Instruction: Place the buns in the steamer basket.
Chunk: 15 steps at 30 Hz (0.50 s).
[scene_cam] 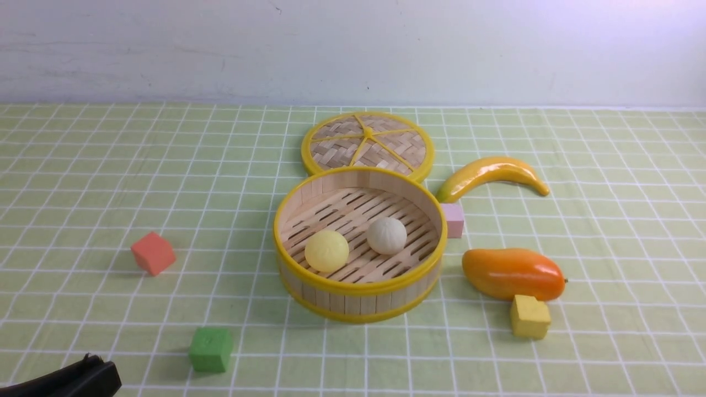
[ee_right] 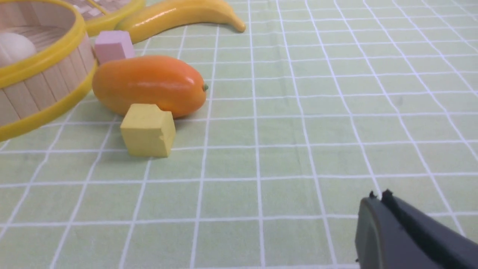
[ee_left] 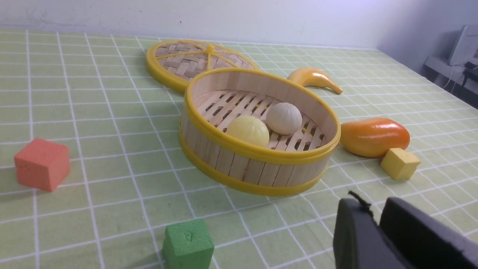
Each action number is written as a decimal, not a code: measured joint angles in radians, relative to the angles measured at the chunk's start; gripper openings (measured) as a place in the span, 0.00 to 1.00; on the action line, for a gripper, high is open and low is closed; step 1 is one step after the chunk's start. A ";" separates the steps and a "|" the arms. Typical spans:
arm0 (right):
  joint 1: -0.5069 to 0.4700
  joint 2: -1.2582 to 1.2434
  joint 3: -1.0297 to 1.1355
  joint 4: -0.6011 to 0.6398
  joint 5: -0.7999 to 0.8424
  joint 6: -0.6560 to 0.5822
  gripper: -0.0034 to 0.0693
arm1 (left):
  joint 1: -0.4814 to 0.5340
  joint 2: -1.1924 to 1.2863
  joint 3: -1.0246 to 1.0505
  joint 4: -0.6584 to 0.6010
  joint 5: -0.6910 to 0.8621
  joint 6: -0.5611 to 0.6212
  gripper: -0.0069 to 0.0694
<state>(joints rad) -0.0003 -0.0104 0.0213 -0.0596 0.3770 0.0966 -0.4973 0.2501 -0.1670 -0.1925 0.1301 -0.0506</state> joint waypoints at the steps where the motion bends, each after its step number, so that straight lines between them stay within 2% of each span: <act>1: 0.000 0.000 0.000 -0.002 0.002 0.000 0.02 | 0.000 0.000 0.000 0.000 0.000 0.000 0.22; 15: 0.000 0.000 -0.001 -0.002 0.006 0.000 0.03 | 0.000 0.001 0.000 0.000 0.000 0.000 0.24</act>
<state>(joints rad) -0.0003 -0.0104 0.0201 -0.0619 0.3828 0.0966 -0.4973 0.2508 -0.1670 -0.1925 0.1303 -0.0506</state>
